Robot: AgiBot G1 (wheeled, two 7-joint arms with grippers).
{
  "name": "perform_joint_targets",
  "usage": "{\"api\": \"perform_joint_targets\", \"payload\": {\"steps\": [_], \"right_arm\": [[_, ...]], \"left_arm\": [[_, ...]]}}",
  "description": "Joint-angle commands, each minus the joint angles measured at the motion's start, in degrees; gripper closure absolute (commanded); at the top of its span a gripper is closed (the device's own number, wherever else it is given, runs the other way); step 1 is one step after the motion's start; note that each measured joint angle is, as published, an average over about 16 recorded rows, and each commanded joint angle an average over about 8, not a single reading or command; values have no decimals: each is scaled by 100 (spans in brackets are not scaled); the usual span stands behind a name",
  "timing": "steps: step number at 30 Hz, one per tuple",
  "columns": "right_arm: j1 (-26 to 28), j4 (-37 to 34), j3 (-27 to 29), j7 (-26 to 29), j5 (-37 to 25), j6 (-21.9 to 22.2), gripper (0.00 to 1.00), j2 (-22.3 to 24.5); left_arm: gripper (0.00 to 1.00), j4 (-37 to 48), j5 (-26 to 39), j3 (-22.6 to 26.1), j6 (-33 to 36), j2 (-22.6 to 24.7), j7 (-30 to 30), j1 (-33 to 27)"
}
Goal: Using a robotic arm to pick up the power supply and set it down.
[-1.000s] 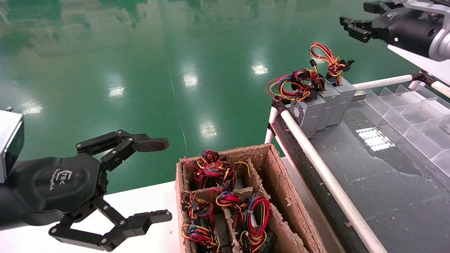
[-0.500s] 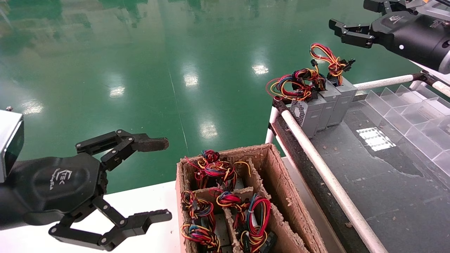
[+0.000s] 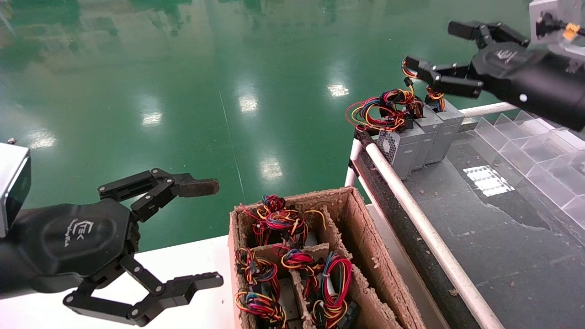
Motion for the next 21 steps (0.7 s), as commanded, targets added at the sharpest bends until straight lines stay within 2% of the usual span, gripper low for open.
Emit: {"api": "perform_joint_targets", "payload": {"steps": [1,18,21], "right_arm": [[-162,245,15,108,111,-139,0,90],[-1543,2333,140,1033,1056,-1324,0,860],[-1664,2516,151,1113,1139,-1427,0,927]], "left_arm": [[0,0,0,0,0,0,0,0],[0,0,0,0,0,0,0,0],[0,0,0,0,0,0,0,0]]}}
